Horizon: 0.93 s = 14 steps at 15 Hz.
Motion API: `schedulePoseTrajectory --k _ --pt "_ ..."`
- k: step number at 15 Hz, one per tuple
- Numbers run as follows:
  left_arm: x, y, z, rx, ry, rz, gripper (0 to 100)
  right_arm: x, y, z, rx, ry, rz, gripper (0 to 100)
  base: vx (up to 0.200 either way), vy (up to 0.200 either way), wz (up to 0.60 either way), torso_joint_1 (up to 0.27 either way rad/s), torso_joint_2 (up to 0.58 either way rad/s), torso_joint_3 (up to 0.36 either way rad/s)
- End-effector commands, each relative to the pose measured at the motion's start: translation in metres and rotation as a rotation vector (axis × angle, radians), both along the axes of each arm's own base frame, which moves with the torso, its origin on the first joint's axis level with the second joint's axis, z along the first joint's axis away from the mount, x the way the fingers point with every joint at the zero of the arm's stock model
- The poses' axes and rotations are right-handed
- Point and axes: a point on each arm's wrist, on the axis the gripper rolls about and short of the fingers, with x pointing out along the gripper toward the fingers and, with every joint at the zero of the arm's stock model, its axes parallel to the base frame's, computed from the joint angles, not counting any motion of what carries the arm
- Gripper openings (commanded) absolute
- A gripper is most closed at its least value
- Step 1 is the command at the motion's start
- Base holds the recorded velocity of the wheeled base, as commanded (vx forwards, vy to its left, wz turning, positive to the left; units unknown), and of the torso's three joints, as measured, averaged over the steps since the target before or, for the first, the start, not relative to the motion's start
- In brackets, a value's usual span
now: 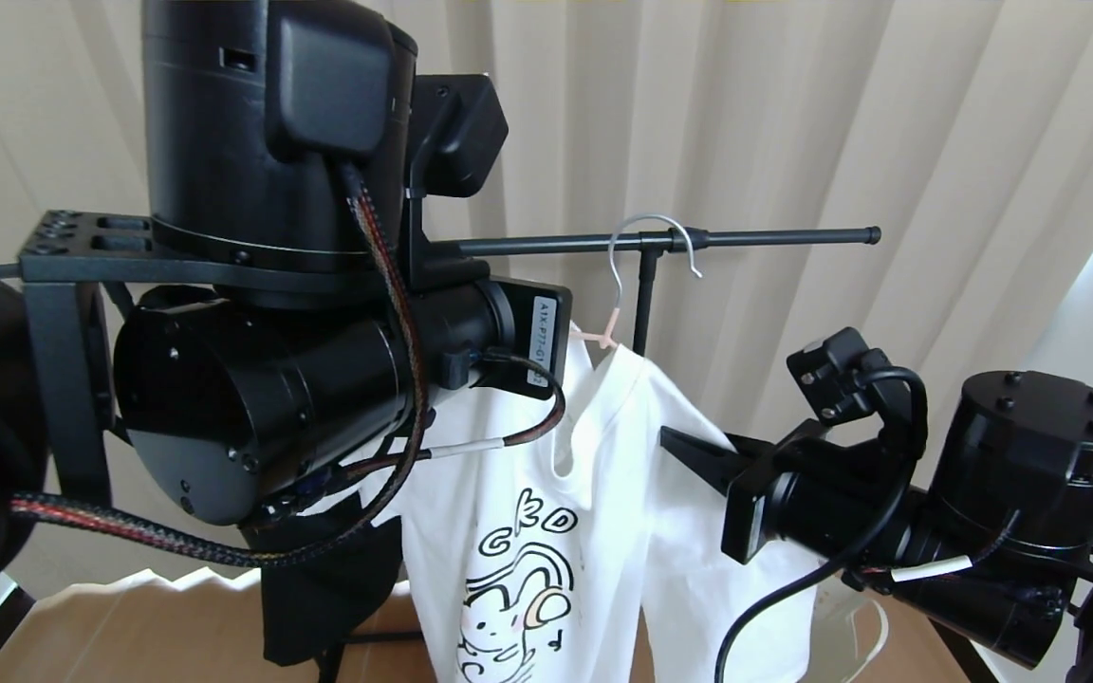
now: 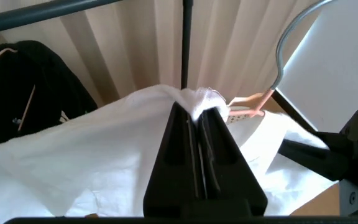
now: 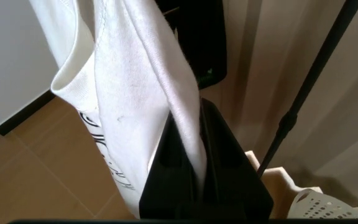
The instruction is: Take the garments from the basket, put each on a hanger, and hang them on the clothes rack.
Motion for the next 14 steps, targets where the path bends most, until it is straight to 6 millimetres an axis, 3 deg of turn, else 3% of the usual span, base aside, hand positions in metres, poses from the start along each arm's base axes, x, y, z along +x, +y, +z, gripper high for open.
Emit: schedulePoseTrajectory --k 1,14 --pt "0.000 0.000 -0.001 0.004 0.002 0.000 0 0.001 0.001 0.002 0.014 -0.005 -0.004 0 0.000 0.000 0.00 0.000 0.00 0.000" --pt "-0.004 0.007 -0.003 0.021 0.001 0.001 0 0.001 -0.004 0.016 0.057 -0.046 -0.023 0 0.000 0.000 0.00 0.000 0.00 0.000"
